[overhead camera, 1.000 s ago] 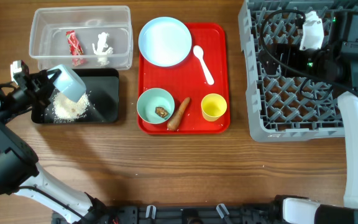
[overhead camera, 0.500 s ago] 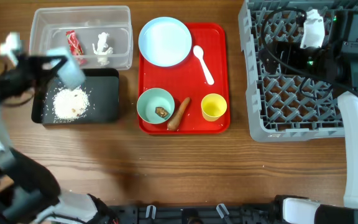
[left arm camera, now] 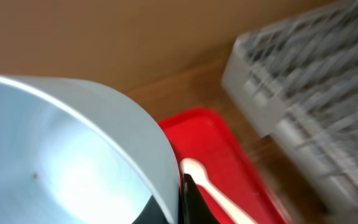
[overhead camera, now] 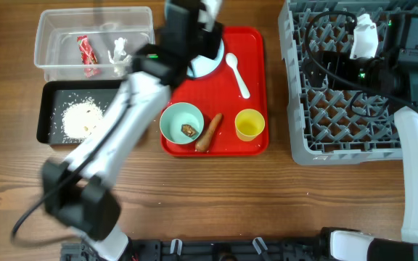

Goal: Sort waste into correct bins and load items into the dishwasher rack
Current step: 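Carry the empty bowl back and set it on the blue plate, then grasp the rim of the green bowl with the left gripper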

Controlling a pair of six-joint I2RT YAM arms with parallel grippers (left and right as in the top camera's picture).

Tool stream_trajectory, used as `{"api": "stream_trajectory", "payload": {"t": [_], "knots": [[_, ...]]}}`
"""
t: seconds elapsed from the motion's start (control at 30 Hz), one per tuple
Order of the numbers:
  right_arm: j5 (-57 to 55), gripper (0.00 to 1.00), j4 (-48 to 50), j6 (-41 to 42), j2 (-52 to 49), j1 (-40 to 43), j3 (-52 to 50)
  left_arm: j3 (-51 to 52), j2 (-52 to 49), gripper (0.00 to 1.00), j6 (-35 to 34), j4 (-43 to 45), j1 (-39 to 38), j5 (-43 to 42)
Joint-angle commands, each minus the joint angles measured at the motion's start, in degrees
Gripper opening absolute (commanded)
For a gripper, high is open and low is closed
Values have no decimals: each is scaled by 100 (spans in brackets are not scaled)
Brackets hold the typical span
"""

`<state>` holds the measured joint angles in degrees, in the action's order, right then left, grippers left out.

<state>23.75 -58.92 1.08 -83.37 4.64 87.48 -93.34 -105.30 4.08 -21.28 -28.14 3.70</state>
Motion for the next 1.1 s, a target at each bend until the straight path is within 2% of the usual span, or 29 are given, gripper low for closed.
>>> {"api": "stream_trajectory", "payload": {"t": [0.0,0.13,0.3,0.47,0.63,0.67,0.73,0.8,0.83,0.93,1.07], "knots": [[-85,100,-17,42,-66,-31,90,-13,-1054,4,387,503,-22,874],[-87,100,-11,42,-66,-31,90,-13,-1843,4,389,931,-31,699],[-87,100,-24,44,-66,-31,90,-11,-2164,4,387,809,-31,597],[-85,100,-26,48,-66,-31,90,-9,-2168,7,385,125,-48,-15],[-85,100,-24,48,-66,-31,90,-9,-2168,7,387,-667,-61,-22],[-85,100,-24,48,-66,-31,90,-9,-2168,10,387,-715,-61,-22],[-85,100,-11,48,-66,-31,90,-11,-2168,35,387,-662,-61,-20],[-85,100,-17,48,-66,-31,90,-11,-2157,76,385,-529,-61,-13],[-85,100,-24,46,-66,-31,90,-15,-2149,100,387,-439,-57,4],[-85,100,-22,55,-66,-31,90,-258,-1991,100,175,-393,-39,42],[-83,100,-9,61,-66,-31,90,-962,-1486,100,-190,-918,0,44]]}}
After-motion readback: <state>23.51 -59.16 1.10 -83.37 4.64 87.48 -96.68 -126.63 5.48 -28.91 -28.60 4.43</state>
